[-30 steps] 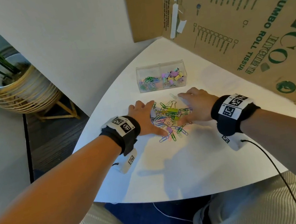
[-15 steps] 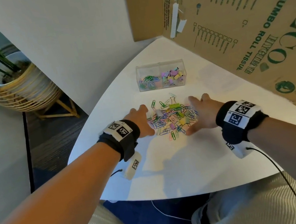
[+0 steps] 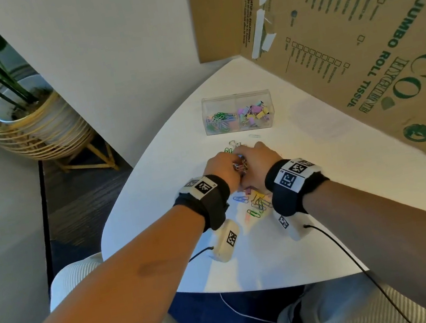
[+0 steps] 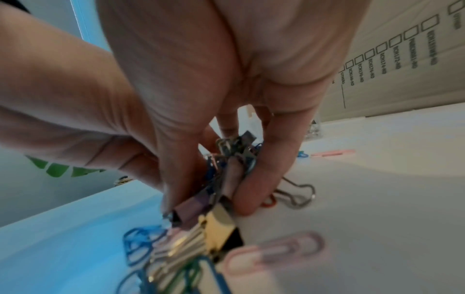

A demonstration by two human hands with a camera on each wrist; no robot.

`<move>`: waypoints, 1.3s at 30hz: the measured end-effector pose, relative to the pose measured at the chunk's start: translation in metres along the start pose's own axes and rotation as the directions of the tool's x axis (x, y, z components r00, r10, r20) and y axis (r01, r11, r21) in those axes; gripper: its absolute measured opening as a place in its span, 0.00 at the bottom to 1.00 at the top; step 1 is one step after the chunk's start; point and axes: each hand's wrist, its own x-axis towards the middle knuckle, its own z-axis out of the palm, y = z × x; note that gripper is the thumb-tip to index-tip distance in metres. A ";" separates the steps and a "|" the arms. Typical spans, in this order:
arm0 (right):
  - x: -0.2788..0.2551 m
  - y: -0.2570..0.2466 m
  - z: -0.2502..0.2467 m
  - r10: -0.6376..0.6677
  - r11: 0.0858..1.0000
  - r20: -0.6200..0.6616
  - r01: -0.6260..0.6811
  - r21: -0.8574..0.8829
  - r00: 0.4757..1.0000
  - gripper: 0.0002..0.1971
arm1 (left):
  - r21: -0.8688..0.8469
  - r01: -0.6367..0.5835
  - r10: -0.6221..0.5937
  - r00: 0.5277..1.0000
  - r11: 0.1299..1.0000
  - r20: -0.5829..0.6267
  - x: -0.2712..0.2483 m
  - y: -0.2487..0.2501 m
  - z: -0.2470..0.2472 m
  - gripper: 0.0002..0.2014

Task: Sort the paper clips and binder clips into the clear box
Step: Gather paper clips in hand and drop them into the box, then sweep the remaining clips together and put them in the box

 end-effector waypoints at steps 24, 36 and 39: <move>-0.023 0.028 -0.027 0.141 0.666 -0.186 0.046 0.745 0.972 0.06 | -0.878 0.027 -0.149 0.988 0.477 -0.050 -0.013 -0.019 0.006 0.12; -0.061 -0.022 -0.020 -0.254 0.927 -0.244 0.308 0.216 0.936 0.09 | -0.790 0.313 0.066 0.942 -0.527 0.329 -0.043 0.014 0.011 0.15; -0.062 -0.026 -0.022 -0.355 0.925 -0.197 0.373 0.067 0.914 0.16 | -0.800 0.263 0.066 0.960 -0.539 0.272 -0.043 0.009 0.005 0.18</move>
